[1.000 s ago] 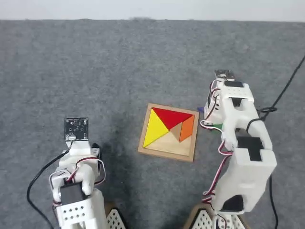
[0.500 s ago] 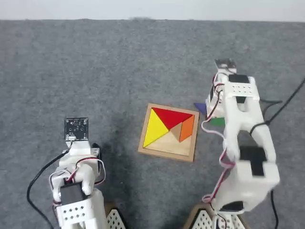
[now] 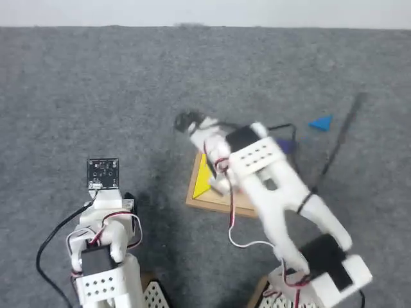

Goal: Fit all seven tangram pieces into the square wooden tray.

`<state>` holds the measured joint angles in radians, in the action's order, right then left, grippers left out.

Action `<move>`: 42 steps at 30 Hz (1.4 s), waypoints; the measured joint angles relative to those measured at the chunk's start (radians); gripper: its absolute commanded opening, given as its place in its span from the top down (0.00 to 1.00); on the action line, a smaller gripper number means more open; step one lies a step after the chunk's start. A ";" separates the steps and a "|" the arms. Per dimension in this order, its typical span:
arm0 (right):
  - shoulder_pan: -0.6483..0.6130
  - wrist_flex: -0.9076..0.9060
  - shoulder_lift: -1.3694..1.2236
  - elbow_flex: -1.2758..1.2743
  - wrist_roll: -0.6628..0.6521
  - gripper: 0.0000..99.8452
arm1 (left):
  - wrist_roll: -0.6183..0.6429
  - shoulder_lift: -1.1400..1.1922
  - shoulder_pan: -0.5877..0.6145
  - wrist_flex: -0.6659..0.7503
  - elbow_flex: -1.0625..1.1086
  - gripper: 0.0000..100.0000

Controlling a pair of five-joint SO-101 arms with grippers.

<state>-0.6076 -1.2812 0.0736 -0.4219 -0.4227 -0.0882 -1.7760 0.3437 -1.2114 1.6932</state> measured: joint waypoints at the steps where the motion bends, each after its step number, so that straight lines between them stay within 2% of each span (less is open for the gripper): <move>1: 0.000 0.026 -0.012 -0.025 -0.003 0.98 | 0.000 0.000 0.000 0.000 0.000 0.88; 5: -0.003 0.075 -0.054 -0.057 -0.003 0.97 | 0.000 0.000 0.000 0.000 0.000 0.88; 10: -0.029 0.100 -0.101 -0.058 -0.006 0.81 | 0.000 0.000 0.000 0.000 0.000 0.88; 12: -0.028 0.100 -0.115 -0.058 -0.020 0.79 | 0.000 0.000 0.000 0.000 0.000 0.88; 25: -0.031 0.123 -0.121 -0.058 -0.032 0.80 | 0.000 0.000 0.000 0.000 0.000 0.88; 30: -0.006 0.123 -0.121 -0.058 0.032 0.89 | 0.000 0.000 0.000 0.000 0.000 0.88; 36: 0.048 0.130 -0.121 -0.057 0.109 0.90 | 0.000 0.000 0.000 0.000 0.000 0.88; 42: 0.044 0.176 -0.121 -0.057 0.201 0.90 | 0.000 0.000 0.000 0.000 0.000 0.88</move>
<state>-0.5631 -1.1047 -0.0476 -0.4787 -0.2217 -0.0882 -1.7760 0.3437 -1.2114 1.6932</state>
